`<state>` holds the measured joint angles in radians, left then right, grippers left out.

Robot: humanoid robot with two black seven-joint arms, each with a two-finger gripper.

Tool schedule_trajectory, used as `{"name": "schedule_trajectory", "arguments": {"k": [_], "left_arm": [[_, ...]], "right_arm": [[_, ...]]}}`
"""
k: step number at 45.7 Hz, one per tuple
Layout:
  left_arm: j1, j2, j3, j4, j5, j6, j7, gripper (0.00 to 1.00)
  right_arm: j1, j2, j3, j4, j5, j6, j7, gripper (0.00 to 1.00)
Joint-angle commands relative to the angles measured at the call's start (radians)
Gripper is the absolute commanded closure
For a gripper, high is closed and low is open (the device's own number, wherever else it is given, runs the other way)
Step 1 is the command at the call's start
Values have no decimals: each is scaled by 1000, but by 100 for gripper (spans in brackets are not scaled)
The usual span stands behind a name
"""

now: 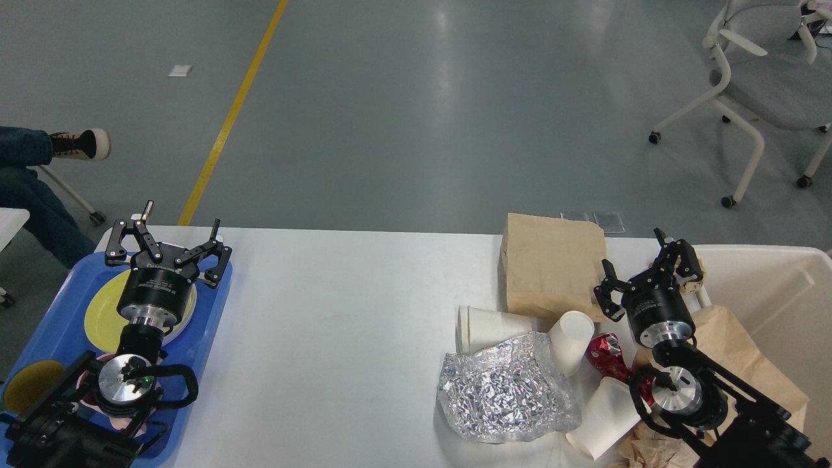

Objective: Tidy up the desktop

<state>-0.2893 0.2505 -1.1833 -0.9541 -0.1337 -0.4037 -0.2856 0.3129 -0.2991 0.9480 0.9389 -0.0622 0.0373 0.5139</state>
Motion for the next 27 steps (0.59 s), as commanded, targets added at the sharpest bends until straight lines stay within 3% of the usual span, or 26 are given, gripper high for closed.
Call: {"name": "schedule_trajectory", "arguments": {"k": [1,14,27], "left_arm": [[-5,-10,10,0,0,-10,0,4],[-2,-17,-18,-15,-9,-35,-14,4],[-39,-59,-32,123,0,-38,-12,4]], "right_arm": [[0,0,0,0,-1,-1,0,0],[0,0,0,0,-1,-1,0,0],[0,0,0,0,-1,-1,0,0]]}}
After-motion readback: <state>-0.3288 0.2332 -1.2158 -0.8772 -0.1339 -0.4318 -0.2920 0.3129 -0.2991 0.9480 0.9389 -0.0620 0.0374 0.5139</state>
